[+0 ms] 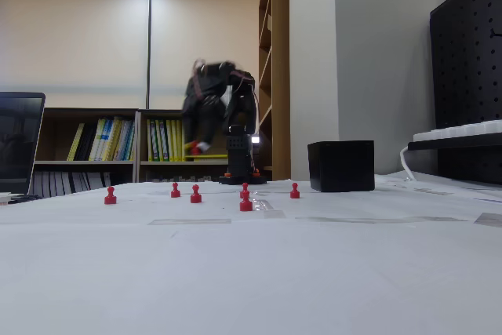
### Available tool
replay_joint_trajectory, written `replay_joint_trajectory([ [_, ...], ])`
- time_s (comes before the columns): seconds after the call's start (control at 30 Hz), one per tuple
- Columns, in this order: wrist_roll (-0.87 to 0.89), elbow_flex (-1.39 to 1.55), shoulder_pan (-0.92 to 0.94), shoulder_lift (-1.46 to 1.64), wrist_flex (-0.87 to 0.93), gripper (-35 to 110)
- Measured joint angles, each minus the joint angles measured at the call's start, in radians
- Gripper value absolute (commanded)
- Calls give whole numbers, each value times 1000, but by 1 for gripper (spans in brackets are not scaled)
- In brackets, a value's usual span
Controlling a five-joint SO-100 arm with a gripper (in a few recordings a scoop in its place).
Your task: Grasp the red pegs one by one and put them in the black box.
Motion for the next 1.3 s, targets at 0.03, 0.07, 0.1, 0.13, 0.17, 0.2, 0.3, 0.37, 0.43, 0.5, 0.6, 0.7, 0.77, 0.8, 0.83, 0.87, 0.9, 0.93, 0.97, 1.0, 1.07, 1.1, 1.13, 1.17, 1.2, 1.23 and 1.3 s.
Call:
replay_joint_trajectory([
  [0.03,-48,60,-67,12,114,0],
  [0.07,-95,112,-132,35,173,0],
  [0.1,-135,156,-192,64,201,0],
  [0.13,-166,192,-250,95,218,0],
  [0.17,-193,225,-310,127,222,0],
  [0.2,-227,261,-367,163,224,0],
  [0.3,-304,379,-518,295,215,0],
  [0.37,-334,443,-595,374,192,0],
  [0.43,-356,495,-664,448,169,0],
  [0.5,-364,538,-724,509,150,0],
  [0.6,-377,606,-799,598,152,0],
  [0.7,-383,629,-861,658,172,0],
  [0.77,-385,629,-874,701,167,1],
  [0.8,-383,629,-876,729,167,3],
  [0.83,-373,629,-876,756,167,4],
  [0.87,-367,634,-873,781,172,6],
  [0.9,-359,635,-870,793,176,9],
  [0.93,-348,638,-870,804,178,11],
  [0.97,-342,638,-870,810,175,14],
  [1.0,-341,638,-870,813,172,15],
  [1.07,-336,638,-854,815,166,16],
  [1.1,-334,638,-847,815,161,16],
  [1.13,-327,643,-834,815,158,16],
  [1.17,-322,650,-831,815,156,16],
  [1.2,-321,658,-831,815,156,16],
  [1.23,-319,663,-828,815,158,16],
  [1.3,-304,673,-822,811,167,16],
])
